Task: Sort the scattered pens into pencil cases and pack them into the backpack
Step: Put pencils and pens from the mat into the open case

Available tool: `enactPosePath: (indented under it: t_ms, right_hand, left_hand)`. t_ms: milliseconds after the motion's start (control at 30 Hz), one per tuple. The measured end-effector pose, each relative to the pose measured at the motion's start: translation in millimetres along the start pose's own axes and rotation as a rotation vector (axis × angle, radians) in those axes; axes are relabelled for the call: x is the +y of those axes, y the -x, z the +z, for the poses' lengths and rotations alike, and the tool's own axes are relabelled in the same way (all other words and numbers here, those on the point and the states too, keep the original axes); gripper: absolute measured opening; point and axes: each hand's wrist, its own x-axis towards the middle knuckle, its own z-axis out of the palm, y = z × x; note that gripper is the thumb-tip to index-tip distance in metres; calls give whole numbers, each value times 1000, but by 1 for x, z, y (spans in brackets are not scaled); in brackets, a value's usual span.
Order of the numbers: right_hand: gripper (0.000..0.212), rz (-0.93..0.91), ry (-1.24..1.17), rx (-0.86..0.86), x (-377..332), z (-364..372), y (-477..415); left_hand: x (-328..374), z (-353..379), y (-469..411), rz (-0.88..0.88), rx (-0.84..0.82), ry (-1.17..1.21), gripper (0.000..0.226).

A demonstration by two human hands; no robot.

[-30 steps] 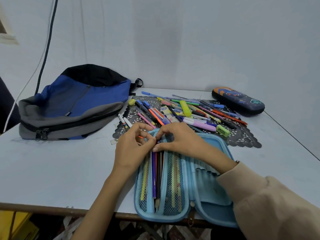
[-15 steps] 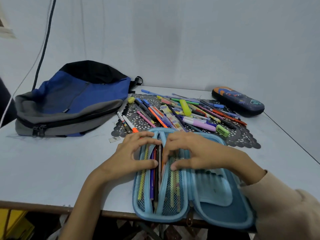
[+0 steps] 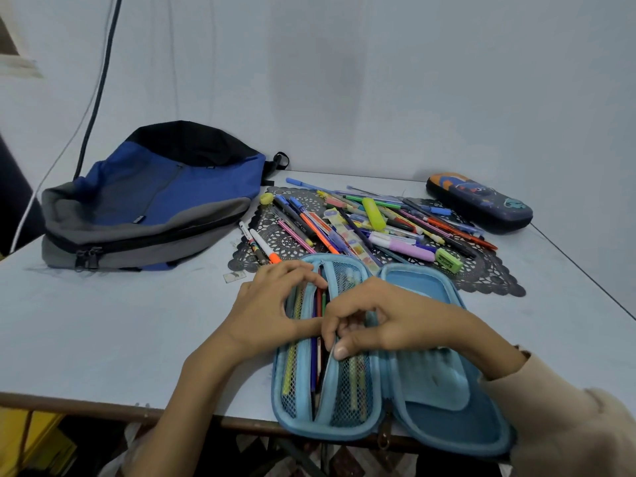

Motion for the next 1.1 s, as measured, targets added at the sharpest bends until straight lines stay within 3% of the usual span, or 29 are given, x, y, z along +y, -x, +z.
enactPosePath:
  t_ms: [133, 333, 667, 733, 833, 1000, 1100]
  right_hand:
    - [12, 40, 0, 10, -1, 1, 3]
    - [11, 20, 99, -121, -9, 1, 4]
    - [12, -27, -73, -19, -2, 10, 3]
    - [13, -38, -33, 9, -1, 9, 4]
    - [12, -54, 73, 34, -4, 8, 6]
    - [14, -31, 197, 14, -5, 6, 6]
    - [18, -14, 228, 54, -1, 5, 5]
  left_hand:
    - [-1, -3, 6, 33, -27, -20, 57]
    - [-1, -17, 12, 43, -259, 13, 82]
    - [9, 4, 5, -34, -82, -106, 92]
    - [7, -2, 5, -25, -108, -87, 99]
    - [3, -13, 5, -40, -131, 72, 92]
    - [0, -4, -3, -75, 51, 160, 88]
    - [-1, 3, -4, -61, 81, 191, 84]
